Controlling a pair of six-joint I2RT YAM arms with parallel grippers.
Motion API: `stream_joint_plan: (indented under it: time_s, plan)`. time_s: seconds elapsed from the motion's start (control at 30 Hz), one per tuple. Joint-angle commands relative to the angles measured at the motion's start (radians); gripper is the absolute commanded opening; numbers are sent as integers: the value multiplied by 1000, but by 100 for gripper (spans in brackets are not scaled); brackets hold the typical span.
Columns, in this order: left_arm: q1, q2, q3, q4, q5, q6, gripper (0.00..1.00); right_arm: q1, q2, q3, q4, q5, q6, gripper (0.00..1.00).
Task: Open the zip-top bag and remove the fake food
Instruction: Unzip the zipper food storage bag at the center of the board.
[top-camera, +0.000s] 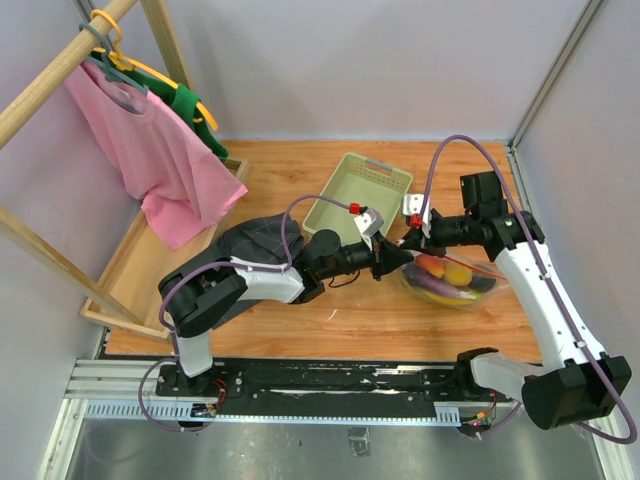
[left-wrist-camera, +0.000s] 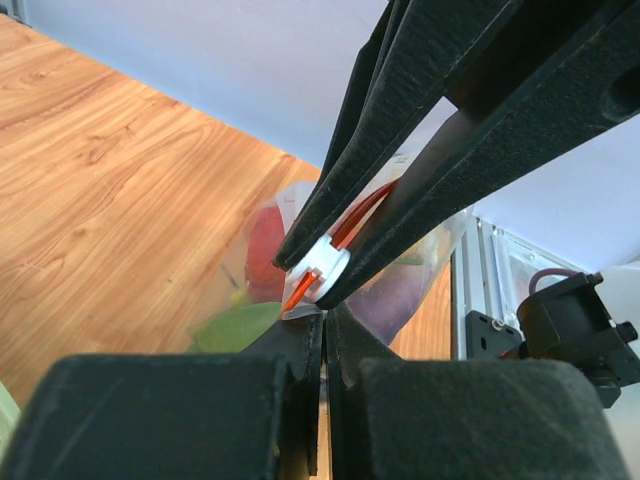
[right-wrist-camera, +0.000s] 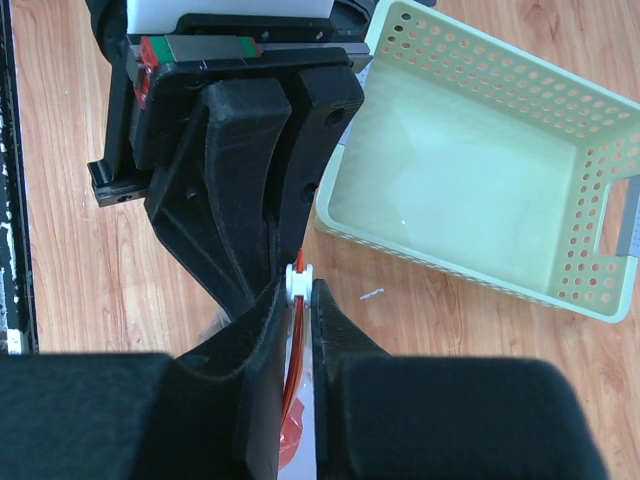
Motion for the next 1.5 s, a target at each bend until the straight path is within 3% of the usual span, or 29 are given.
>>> stream_joint_plan:
  time_s: [0.0,0.37,0.67,1.1,1.23,1.27,1.4,1.47]
  plan:
    - [-12,-69,2,64,14,5,0,23,-26,-6,11,16,35,2]
    - [-32,-175,-77,70,-17,10,0,21,-57,97,-56,-70,135,1]
    - [-54,-273,-170,56,-113,33,0,22,-84,87,-82,-146,193,1]
    - [-89,-295,-184,-20,-311,0,0,22,-130,42,-87,-105,251,1]
    - [-89,-304,-224,66,-282,-3,2,22,-144,31,-96,-86,265,1]
    - [-89,-308,-239,100,-248,8,7,21,-146,31,-100,-90,263,1]
    - [-88,-372,-311,148,-152,98,51,20,-144,55,-130,-110,220,1]
    - [-83,-424,-339,109,-123,167,60,20,-138,77,-165,-124,171,1]
